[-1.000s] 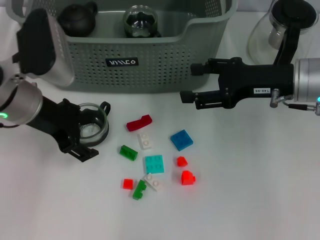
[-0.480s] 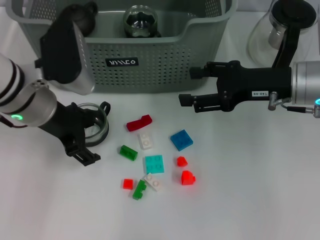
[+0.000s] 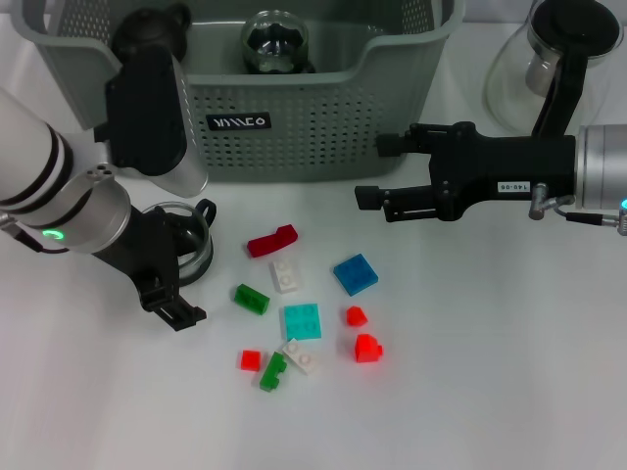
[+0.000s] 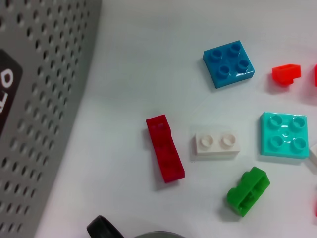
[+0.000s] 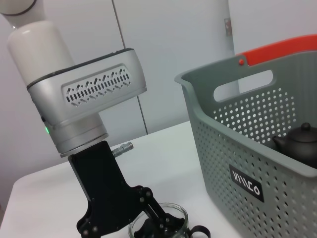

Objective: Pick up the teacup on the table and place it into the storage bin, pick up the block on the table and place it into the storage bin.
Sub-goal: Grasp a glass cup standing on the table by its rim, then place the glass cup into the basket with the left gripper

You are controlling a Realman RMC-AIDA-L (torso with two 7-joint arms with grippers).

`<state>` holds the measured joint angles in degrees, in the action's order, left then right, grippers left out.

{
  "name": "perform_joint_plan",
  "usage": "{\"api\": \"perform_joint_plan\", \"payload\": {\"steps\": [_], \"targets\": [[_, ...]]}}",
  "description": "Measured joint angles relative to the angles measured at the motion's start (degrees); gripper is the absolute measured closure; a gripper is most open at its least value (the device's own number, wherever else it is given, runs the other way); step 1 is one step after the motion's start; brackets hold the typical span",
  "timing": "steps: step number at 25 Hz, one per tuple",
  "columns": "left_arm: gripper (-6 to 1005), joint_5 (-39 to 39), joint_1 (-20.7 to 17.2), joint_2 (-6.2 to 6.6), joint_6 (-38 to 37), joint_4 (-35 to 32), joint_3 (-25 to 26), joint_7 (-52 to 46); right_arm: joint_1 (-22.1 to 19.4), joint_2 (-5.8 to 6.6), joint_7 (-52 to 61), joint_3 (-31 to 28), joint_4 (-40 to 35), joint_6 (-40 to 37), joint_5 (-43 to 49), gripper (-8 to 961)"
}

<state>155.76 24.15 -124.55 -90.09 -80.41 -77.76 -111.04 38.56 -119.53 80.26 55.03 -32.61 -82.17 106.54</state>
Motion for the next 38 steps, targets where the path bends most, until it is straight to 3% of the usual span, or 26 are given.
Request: {"api": "perform_joint_plan", "payload": {"steps": [21, 29, 38], "targets": [[274, 1.2, 1.3, 0.17, -1.1, 1.7, -0.5, -2.1, 0.0, 0.0, -0.6, -0.1, 0.0, -0.4, -0.1, 84], [500, 1.9, 1.5, 0.22, -1.1, 1.5, -0.8, -2.8, -0.4, 0.0, -0.7, -0.1, 0.0, -0.4, -0.1, 84], [866, 2.0, 1.4, 0.18, -1.7, 0.5, -0.9, -3.4, -0.8, 0.0, -0.7, -0.1, 0.0, -0.7, -0.1, 85]]}}
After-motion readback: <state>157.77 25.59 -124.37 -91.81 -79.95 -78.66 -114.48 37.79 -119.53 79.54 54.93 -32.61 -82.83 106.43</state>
